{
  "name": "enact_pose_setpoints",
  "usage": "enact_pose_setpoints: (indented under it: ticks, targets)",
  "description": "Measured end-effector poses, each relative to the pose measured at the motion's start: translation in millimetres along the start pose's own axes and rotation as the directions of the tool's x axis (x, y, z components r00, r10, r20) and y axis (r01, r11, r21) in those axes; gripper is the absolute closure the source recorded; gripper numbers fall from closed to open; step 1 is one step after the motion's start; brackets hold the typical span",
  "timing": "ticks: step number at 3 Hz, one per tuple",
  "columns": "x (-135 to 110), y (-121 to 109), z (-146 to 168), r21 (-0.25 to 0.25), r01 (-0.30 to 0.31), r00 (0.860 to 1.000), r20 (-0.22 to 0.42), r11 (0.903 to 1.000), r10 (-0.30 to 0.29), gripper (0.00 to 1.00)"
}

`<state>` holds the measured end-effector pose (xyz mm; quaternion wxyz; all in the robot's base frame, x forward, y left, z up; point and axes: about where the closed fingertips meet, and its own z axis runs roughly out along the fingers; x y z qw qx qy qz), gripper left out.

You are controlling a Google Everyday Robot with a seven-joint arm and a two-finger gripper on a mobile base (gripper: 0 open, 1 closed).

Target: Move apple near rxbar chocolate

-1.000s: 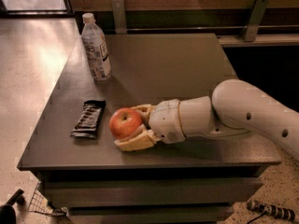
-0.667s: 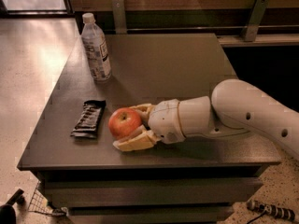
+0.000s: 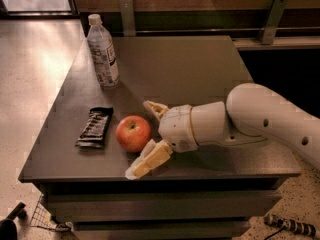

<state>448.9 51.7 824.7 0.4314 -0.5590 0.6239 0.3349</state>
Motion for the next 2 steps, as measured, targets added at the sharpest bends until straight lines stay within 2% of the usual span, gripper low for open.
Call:
enact_pose_setpoints:
  ticks: [1, 2]
  targets:
    - [-4.2, -10.8, -11.5, 0.016, 0.005, 1.0, -0.015, 0.9999, -0.004, 0.0]
    - [-19.2, -50.4, -55.5, 0.069, 0.005, 0.999, -0.036, 0.9976, -0.003, 0.0]
